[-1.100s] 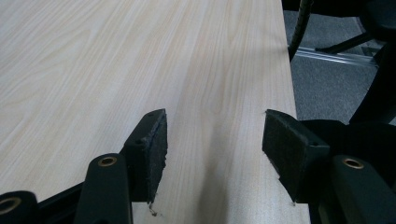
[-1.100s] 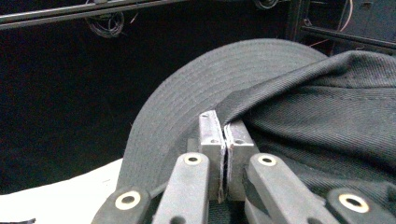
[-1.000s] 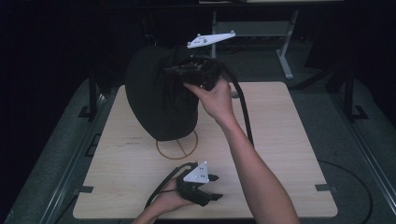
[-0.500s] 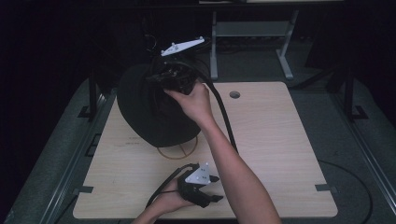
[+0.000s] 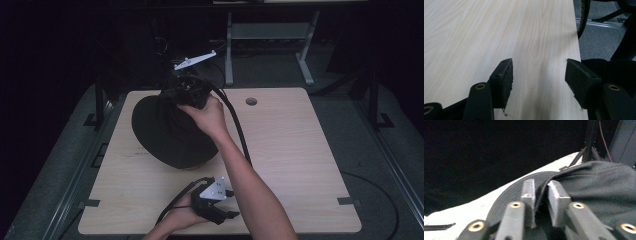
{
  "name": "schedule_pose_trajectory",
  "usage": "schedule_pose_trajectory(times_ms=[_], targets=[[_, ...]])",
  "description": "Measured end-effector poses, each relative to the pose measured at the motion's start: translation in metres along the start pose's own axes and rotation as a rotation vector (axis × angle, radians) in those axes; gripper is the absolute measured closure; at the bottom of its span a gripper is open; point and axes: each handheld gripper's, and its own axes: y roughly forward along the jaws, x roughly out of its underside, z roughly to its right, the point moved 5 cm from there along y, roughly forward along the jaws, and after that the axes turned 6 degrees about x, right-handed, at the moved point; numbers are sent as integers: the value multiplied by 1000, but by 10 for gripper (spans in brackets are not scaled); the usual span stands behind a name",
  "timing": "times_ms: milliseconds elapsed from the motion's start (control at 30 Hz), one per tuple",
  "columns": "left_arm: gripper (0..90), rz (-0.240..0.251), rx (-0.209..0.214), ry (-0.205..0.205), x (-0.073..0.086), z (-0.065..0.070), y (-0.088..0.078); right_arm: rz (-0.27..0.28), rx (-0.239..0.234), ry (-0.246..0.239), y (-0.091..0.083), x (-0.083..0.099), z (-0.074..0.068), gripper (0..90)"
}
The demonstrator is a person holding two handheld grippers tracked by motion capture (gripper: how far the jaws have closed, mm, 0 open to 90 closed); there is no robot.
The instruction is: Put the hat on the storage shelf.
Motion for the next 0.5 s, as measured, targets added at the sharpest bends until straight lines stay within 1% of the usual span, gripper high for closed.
schedule_pose_trajectory(times_ms=[67, 100, 133, 167, 200, 267, 300, 333, 367, 400, 467, 500], targets=[[384, -6, 0, 0, 0, 0, 0, 11, -6, 9, -4, 0, 0, 603], [383, -2, 1, 1, 0, 0, 0, 25, -7, 7, -6, 0, 0, 583], [382, 4, 0, -4, 0, 1, 1, 51, -21, 18, -12, 0, 0, 559], [381, -2, 0, 3, 0, 1, 0, 69, -28, 26, -16, 1, 1, 542], [381, 1, 5, -2, 1, 1, 0, 79, -35, 32, -20, 1, 1, 524], [380, 4, 5, -4, 1, 2, 1, 97, -41, 35, -28, 2, 3, 517], [379, -9, 1, 10, 2, 1, -1, 108, -42, 35, -31, 2, 3, 508], [378, -2, -2, -3, 2, 2, -1, 116, -45, 37, -35, 2, 4, 497], [378, -8, -2, 6, 2, 2, -2, 124, -42, 36, -40, 2, 4, 486], [378, -4, -4, -8, 3, 2, -2, 131, -42, 36, -43, 2, 5, 480], [376, 0, -6, -5, 2, 2, -2, 143, -41, 39, -50, 4, 5, 471], [376, 1, -6, -5, 2, 2, -3, 139, -28, 37, -54, 5, 7, 471]])
